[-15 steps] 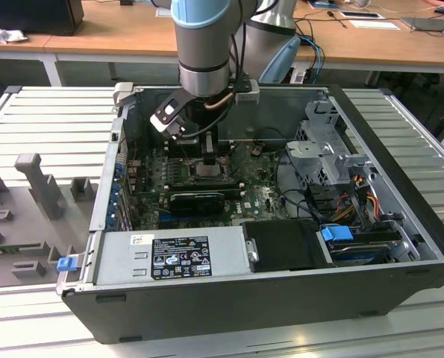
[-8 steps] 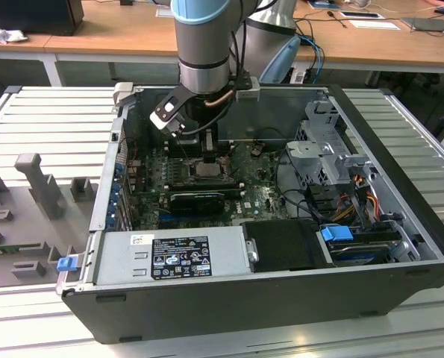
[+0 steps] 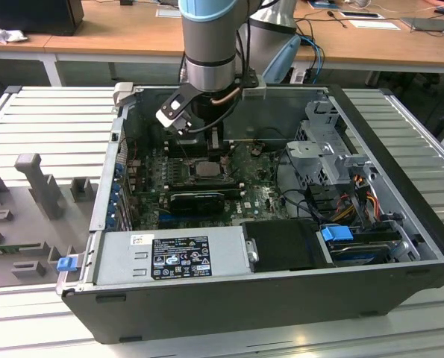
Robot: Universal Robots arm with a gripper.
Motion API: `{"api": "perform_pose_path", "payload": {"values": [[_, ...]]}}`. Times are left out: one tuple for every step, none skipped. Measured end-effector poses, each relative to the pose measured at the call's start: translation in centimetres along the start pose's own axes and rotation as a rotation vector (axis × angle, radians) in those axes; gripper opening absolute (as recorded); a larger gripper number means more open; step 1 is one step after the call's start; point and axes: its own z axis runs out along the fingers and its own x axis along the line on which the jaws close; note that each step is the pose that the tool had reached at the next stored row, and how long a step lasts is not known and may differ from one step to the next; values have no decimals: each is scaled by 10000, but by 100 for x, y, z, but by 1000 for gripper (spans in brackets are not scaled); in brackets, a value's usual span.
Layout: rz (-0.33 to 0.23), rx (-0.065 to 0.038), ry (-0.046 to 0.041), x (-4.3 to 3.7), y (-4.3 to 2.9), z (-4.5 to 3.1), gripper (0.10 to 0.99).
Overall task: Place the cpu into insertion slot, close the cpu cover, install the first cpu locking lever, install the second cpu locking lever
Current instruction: 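Close the cpu cover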
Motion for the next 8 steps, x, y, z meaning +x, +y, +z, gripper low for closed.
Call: {"api": "perform_pose_path", "payload": {"values": [[0, 0, 0, 1, 2, -21, 106], [0, 0, 0, 1, 3, -33, 106], [0, 0, 0, 2, 5, -53, 106], [-1, 0, 0, 3, 7, -73, 106], [0, 0, 0, 4, 8, -84, 106], [0, 6, 6, 3, 12, -84, 106], [3, 27, 8, 0, 20, -85, 106], [8, 56, 21, -4, 34, -84, 106]]}}
